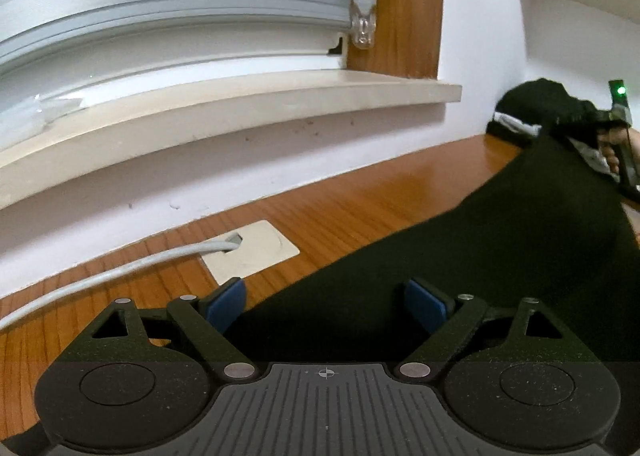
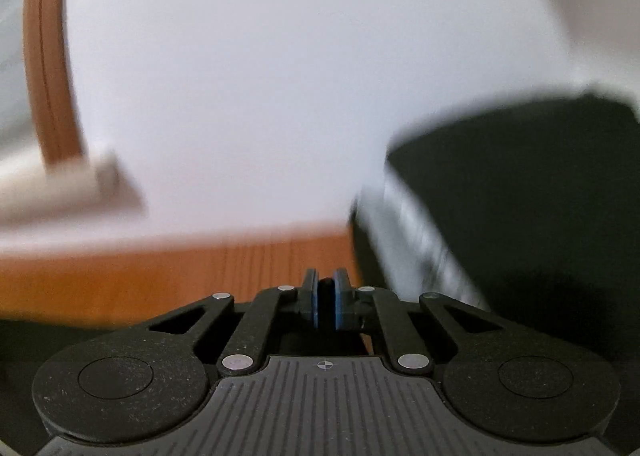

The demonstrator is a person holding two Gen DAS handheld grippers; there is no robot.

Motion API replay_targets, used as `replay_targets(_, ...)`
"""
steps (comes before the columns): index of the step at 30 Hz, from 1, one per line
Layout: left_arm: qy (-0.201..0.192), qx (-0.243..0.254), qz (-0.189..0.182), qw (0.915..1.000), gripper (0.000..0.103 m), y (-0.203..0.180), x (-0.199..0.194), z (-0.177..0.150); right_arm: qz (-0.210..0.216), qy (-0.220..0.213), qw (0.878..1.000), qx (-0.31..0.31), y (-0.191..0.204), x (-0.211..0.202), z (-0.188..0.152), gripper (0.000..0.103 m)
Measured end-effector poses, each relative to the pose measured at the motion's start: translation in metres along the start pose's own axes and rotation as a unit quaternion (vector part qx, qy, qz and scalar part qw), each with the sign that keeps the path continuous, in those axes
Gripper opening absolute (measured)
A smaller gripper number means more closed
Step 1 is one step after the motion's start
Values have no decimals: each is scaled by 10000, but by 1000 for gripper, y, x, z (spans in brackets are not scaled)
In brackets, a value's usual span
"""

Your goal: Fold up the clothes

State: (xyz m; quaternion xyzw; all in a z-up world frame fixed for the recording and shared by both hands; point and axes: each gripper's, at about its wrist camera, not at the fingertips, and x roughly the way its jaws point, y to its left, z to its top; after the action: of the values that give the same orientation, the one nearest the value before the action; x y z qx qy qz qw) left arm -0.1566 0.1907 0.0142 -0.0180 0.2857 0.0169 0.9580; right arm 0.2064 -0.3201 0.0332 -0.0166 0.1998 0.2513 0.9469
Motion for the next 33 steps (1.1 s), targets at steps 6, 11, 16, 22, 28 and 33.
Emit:
replay_targets(6, 7, -5, 106, 9999, 90, 1, -1, 1, -409, 313, 9982, -298, 14, 23, 1, 9)
replay_targets(11, 92, 34, 127, 9999, 91, 0, 3, 1, -567, 797, 9943, -419, 14, 42, -15, 10)
replay_targets(16, 184, 180, -82, 9996, 91, -13, 9, 13, -600, 985, 9922, -468, 13, 49, -23, 14)
replay_targets(22, 386, 456, -686, 9959, 91, -40, 51, 51, -463, 874, 9943, -391, 18, 52, -27, 16)
replay_targets(28, 767, 533, -998, 9906, 71, -50, 110, 70, -401, 693, 9961, -377, 20, 45, -26, 16)
replay_targets(33, 833, 560, -1260, 9869, 50, -48, 122, 70, -404, 629, 9960, -494, 24, 45, -24, 16)
